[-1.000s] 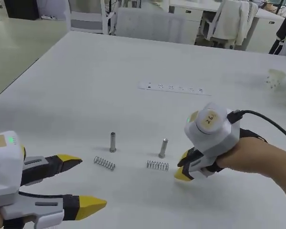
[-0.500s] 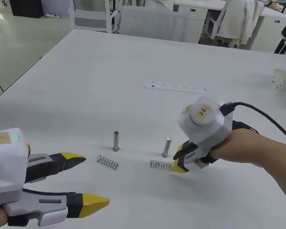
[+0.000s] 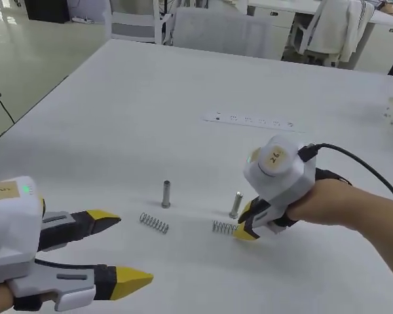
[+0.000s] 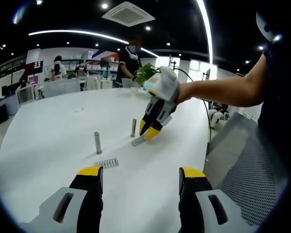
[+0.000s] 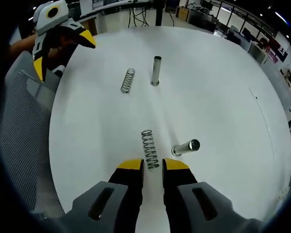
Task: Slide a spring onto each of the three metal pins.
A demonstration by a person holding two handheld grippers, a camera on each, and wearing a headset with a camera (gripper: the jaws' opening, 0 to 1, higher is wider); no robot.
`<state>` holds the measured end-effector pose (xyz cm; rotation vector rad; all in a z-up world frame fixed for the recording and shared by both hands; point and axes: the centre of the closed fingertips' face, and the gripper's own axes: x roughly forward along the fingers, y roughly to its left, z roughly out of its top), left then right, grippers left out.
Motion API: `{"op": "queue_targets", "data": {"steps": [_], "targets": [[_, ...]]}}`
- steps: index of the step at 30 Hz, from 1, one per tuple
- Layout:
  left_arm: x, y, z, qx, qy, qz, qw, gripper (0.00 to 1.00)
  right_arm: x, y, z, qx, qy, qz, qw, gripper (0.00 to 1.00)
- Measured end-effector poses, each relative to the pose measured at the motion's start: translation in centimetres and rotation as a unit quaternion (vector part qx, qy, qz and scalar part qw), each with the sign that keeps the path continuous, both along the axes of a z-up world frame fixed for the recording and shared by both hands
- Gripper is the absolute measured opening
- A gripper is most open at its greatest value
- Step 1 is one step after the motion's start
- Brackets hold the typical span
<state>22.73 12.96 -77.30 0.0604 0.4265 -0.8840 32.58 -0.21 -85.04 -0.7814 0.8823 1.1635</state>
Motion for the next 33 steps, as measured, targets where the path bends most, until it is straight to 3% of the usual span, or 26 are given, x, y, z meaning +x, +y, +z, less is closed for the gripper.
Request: {"op": "queue_targets", "data": {"steps": [33], "targets": [[0.02,0.27,-0.30,-0.003,0.003,0.005,1.0000,0.57,-0.18,0.49,-0.99,-0.002,0.024,0.001,0.9997,0.10]]}}
